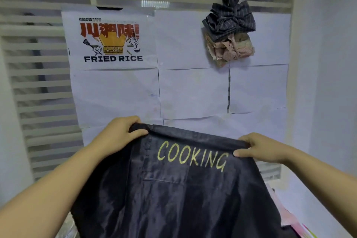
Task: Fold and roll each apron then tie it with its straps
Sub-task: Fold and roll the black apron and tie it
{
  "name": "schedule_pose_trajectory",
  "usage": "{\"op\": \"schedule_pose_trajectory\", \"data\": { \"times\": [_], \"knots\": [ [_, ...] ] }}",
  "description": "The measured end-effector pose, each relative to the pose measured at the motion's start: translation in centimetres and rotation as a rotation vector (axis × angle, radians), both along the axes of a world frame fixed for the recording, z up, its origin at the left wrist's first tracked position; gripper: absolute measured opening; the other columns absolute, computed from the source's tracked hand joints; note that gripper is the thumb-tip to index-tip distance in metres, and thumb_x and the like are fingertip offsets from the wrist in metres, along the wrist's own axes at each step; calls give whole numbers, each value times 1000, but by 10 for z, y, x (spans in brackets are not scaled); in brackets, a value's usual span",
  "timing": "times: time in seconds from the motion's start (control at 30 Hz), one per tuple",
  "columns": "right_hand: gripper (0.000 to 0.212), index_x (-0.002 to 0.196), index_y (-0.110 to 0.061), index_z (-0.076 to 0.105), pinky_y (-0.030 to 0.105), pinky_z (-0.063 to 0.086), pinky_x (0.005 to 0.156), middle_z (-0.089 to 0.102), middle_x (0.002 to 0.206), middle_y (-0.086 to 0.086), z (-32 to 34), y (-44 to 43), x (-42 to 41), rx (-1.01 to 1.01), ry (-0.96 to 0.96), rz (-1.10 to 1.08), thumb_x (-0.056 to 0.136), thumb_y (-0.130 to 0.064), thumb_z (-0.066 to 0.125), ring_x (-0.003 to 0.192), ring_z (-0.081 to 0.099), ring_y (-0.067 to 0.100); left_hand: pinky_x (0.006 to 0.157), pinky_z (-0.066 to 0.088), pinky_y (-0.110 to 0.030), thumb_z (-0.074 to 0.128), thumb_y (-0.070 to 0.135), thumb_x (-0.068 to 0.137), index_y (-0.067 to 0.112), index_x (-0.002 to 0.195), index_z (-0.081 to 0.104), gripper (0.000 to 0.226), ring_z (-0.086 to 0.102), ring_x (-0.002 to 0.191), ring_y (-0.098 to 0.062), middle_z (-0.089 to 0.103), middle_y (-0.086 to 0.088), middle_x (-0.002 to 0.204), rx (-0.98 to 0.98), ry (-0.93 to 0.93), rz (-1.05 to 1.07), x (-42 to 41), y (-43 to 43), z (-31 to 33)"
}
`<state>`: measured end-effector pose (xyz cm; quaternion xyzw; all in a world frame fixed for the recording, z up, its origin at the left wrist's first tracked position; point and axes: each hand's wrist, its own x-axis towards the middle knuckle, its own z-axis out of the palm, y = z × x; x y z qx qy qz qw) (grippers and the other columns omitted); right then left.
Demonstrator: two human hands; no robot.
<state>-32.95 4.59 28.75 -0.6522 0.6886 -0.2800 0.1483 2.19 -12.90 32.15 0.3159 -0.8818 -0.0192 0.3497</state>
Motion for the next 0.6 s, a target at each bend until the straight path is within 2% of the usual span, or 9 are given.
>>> {"op": "schedule_pose_trajectory", "data": {
  "times": [0.1, 0.17, 0.23, 0.27, 0.33, 0.37, 0.43, 0.5, 0.6],
  "knots": [
    [15, 84, -11, 58, 12, 39, 56, 65, 76, 1, -6, -5, -7, -369, -81, -193, 89, -23, 64, 70, 59, 16, 56, 34, -21, 71, 40, 81, 12, 66, 54, 36, 45, 55, -6, 53, 1, 59, 25, -181, 12, 3, 0, 10],
    [24, 74, -16, 51, 18, 37, 59, 57, 64, -1, -5, -4, -12, -524, 0, -287, 86, -27, 68, 62, 51, 16, 56, 32, -21, 69, 38, 84, 16, 61, 46, 39, 41, 54, -5, 45, 4, 57, 75, -308, 22, 4, 1, 12],
    [34, 65, -20, 47, 29, 38, 60, 51, 58, -2, -2, -1, -17, -496, 129, -282, 83, -37, 69, 59, 47, 18, 56, 31, -21, 65, 35, 89, 17, 62, 42, 40, 39, 55, -6, 44, 3, 59, 110, -365, 67, 4, 0, 9],
    [38, 61, -20, 46, 31, 36, 59, 48, 56, -1, 0, 1, -17, -440, 187, -263, 82, -41, 69, 58, 46, 19, 57, 31, -21, 62, 33, 91, 17, 63, 44, 37, 43, 59, -7, 49, 1, 63, 101, -367, 97, 4, -2, 7],
    [41, 58, -18, 47, 31, 33, 57, 46, 54, -3, 2, 5, -14, -361, 212, -222, 82, -45, 69, 55, 44, 16, 68, 36, -28, 54, 28, 96, 13, 76, 60, 26, 56, 82, -23, 64, -9, 84, 39, -354, 204, 4, -6, 3],
    [40, 60, -17, 50, 30, 33, 57, 47, 55, -3, 3, 5, -10, -351, 200, -198, 83, -44, 68, 55, 43, 14, 76, 39, -31, 51, 24, 98, 7, 90, 67, 25, 58, 93, -30, 65, -15, 96, 9, -316, 274, 4, -9, 1],
    [39, 63, -12, 49, 26, 31, 56, 45, 56, -3, 2, 7, 0, -336, 163, -133, 86, -37, 67, 54, 37, 9, 87, 41, -34, 46, 17, 100, 1, 113, 66, 29, 56, 106, -37, 63, -23, 112, 4, -146, 355, 2, -10, -1],
    [42, 60, -11, 39, 23, 26, 53, 34, 55, -6, -3, 8, 11, -283, 95, -68, 88, -26, 66, 52, 30, 6, 85, 36, -31, 40, 12, 101, -2, 117, 62, 31, 54, 111, -38, 60, -25, 120, 59, 121, 382, -4, -4, 1],
    [38, 59, -8, 43, 26, 29, 56, 38, 55, -5, -22, 8, 28, -176, -59, -53, 89, -18, 64, 52, 34, 7, 74, 30, -23, 31, 8, 101, -4, 113, 60, 33, 53, 106, -29, 59, -20, 120, 189, 543, 317, -17, 8, 16]
  ]
}}
